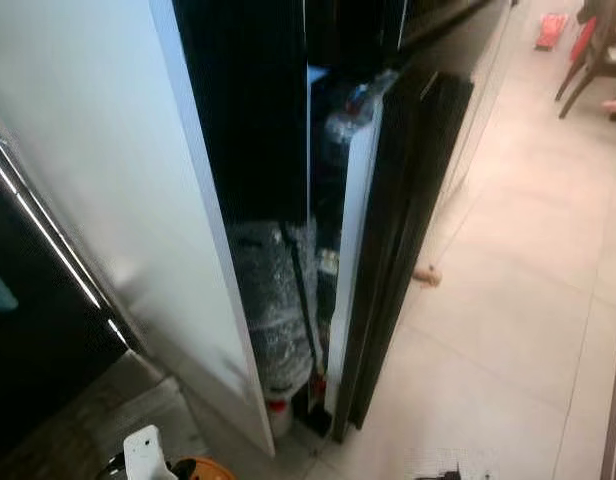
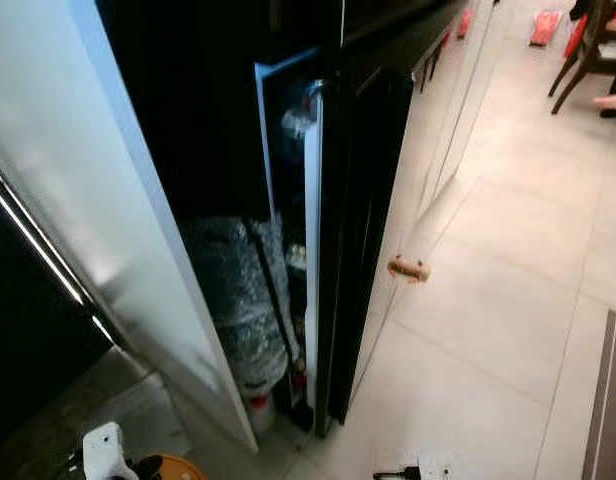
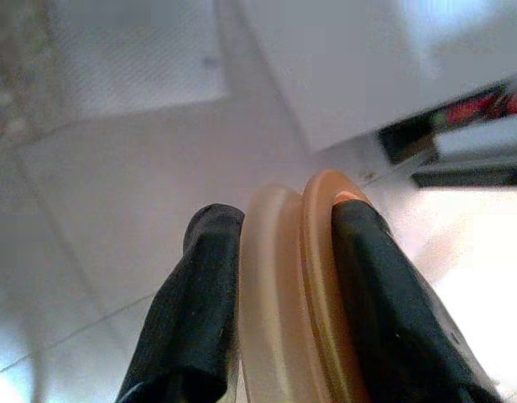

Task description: Restocking fridge

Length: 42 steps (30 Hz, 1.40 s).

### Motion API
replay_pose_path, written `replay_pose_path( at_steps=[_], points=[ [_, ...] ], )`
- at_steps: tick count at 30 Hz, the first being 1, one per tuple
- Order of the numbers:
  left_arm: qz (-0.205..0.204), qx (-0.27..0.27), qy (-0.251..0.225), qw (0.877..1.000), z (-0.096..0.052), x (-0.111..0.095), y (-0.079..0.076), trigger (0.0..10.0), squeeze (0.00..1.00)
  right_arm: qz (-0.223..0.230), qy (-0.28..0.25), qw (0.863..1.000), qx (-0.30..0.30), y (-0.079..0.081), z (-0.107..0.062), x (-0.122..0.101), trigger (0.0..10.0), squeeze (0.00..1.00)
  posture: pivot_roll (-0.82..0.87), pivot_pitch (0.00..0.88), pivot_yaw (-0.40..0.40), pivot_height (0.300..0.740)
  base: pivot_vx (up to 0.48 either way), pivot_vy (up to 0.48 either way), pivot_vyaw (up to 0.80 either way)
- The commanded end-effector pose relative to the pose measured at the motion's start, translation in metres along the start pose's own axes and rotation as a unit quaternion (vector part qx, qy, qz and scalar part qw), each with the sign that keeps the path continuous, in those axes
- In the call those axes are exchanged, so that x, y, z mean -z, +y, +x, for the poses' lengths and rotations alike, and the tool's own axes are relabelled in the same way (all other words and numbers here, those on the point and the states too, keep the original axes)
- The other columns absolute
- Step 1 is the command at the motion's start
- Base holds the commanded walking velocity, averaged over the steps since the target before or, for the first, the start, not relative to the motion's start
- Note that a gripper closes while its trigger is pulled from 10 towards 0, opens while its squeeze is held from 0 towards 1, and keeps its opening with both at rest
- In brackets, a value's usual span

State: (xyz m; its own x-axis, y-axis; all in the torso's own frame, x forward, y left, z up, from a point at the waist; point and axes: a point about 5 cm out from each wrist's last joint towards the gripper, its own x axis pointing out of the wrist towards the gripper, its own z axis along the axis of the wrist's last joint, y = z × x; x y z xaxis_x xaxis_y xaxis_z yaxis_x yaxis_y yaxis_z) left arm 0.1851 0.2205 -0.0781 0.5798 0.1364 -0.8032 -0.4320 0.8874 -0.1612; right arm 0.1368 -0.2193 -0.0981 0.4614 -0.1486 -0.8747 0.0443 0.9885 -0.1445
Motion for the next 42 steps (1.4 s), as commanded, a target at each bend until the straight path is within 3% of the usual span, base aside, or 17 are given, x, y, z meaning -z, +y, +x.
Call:
replay_pose_path(
  at_steps=[1,9,21,23,26,35,36,37,38,42],
  points=[
    [0.002,-0.016,0.020,1.000,-0.003,0.009,0.011,10.0,0.00,0.001,-0.009,1.000,-0.008,0.007,0.001,-0.003,10.0,0.00,-0.10,0.000,-0.025,0.740,0.000,0.000,0.00],
    [0.006,-0.015,0.021,1.000,-0.003,0.010,0.012,10.0,0.00,0.001,-0.033,0.999,0.010,0.006,0.000,-0.006,10.0,0.00,-0.11,0.000,-0.020,0.740,0.000,0.000,0.00],
    [0.021,-0.015,0.022,0.999,-0.003,0.008,0.014,10.0,0.00,0.041,-0.112,0.990,0.079,0.002,-0.004,-0.015,10.0,0.00,-0.14,0.000,0.000,0.740,0.000,0.000,0.00],
    [0.024,-0.014,0.021,0.999,-0.003,0.006,0.014,10.0,0.00,0.045,-0.207,0.970,0.119,-0.017,-0.009,-0.053,10.0,0.00,-0.16,0.000,0.010,0.740,0.000,0.000,0.00],
    [0.027,-0.013,0.020,0.999,-0.002,0.005,0.014,10.0,0.00,0.052,-0.272,0.951,0.139,-0.027,-0.016,-0.070,10.0,0.00,-0.16,0.000,0.015,0.740,0.000,0.000,0.00],
    [0.028,-0.013,0.020,0.999,-0.002,0.004,0.014,10.0,0.00,0.055,-0.282,0.947,0.144,-0.027,-0.018,-0.071,10.0,0.00,-0.16,0.000,0.015,0.740,0.000,0.000,0.00],
    [0.030,-0.011,0.018,0.999,-0.002,0.003,0.014,10.0,0.00,0.066,-0.309,0.938,0.142,-0.027,-0.022,-0.076,10.0,0.00,-0.18,0.000,0.032,0.740,0.000,0.000,0.00],
    [0.033,-0.007,0.013,0.999,-0.001,-0.001,0.012,10.0,0.00,0.078,-0.366,0.917,0.137,-0.028,-0.033,-0.089,10.0,0.00,-0.19,0.000,0.036,0.740,0.000,0.000,0.00],
    [0.036,-0.003,0.005,0.999,0.000,-0.006,0.009,10.0,0.00,0.078,-0.440,0.886,0.128,-0.028,-0.053,-0.105,10.0,0.00,-0.19,0.000,0.034,0.740,0.000,0.000,0.00],
    [0.033,-0.001,0.001,0.999,0.001,-0.009,0.005,10.0,0.00,0.065,-0.475,0.870,0.114,-0.024,-0.063,-0.113,10.0,0.00,-0.20,0.000,0.028,0.740,0.000,0.000,0.00]
  ],
)
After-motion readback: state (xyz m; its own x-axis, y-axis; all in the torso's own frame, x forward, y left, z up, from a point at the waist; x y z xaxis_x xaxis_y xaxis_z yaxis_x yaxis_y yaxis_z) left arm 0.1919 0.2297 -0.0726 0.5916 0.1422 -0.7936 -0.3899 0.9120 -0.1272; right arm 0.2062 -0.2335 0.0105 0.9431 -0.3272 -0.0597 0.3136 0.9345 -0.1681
